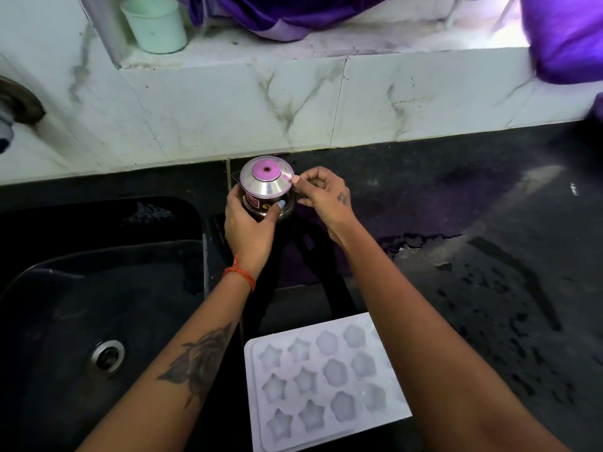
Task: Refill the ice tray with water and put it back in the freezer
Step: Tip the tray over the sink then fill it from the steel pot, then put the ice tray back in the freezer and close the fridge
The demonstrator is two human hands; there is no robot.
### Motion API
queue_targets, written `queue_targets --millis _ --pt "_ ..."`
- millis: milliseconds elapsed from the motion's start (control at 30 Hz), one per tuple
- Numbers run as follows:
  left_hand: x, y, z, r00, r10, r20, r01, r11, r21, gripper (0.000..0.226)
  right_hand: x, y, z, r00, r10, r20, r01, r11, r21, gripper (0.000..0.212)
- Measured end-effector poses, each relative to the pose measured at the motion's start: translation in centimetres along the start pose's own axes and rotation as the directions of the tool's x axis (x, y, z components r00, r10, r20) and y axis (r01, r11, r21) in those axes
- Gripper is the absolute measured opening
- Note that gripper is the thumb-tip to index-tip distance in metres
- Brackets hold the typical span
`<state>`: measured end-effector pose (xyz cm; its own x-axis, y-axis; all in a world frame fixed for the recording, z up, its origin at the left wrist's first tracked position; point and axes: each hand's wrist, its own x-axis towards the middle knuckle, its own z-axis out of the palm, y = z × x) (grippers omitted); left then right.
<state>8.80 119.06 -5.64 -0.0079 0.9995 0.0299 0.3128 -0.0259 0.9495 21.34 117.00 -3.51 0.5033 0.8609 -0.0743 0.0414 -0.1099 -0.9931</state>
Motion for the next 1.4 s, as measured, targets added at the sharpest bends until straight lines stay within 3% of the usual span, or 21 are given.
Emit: queue_targets --millis 67,167,233,367,700,967,1233,1400 --pt "-0.5 0.4 -0.3 0.999 0.013 0.036 -0.014 1.0 0.022 0.081 -0.4 0.0 0.1 1.0 -0.019 -0.024 0.016 0.995 -0.097 0.013" --pt "-1.6 1.0 -1.0 0.997 0.042 0.059 -0.044 0.998 0.035 0.088 -1.7 -0.7 -0.4 0.999 -0.038 -0.028 0.03 0.97 -0.243 0.039" --pt "-2.7 1.0 -1.8 0.996 0.037 0.077 -0.039 0.999 0.019 0.092 -3.2 -1.1 -1.1 0.996 -0.087 -0.029 0.075 0.951 -0.3 0.046" --pt "-5.5 1.0 -3.3 0.994 0.007 0.106 -0.006 1.0 -0.015 0.1 -6.5 -1.0 -3.1 0.983 -0.179 -0.04 0.15 0.912 -0.381 0.047" --pt "-14.5 0.7 -7.0 0.999 -0.006 0.046 0.006 1.0 0.0 0.086 -15.9 0.0 -8.4 0.945 -0.318 -0.074 0.242 0.834 -0.495 0.051" --pt "-20.7 -1.4 -9.3 0.994 -0.095 -0.053 0.099 0.991 0.095 0.08 -22.1 2.7 -11.6 0.959 -0.242 -0.15 0.116 0.814 -0.569 0.053" --pt "-23.4 -2.5 -9.8 0.967 -0.246 -0.068 0.255 0.943 0.212 0.052 -24.2 4.5 -13.4 0.979 0.009 -0.205 -0.154 0.692 -0.705 0.051" --pt "-23.7 -2.7 -9.6 0.956 -0.293 -0.037 0.294 0.94 0.175 0.028 -24.3 4.6 -13.8 0.976 0.133 -0.175 -0.218 0.697 -0.684 0.041"
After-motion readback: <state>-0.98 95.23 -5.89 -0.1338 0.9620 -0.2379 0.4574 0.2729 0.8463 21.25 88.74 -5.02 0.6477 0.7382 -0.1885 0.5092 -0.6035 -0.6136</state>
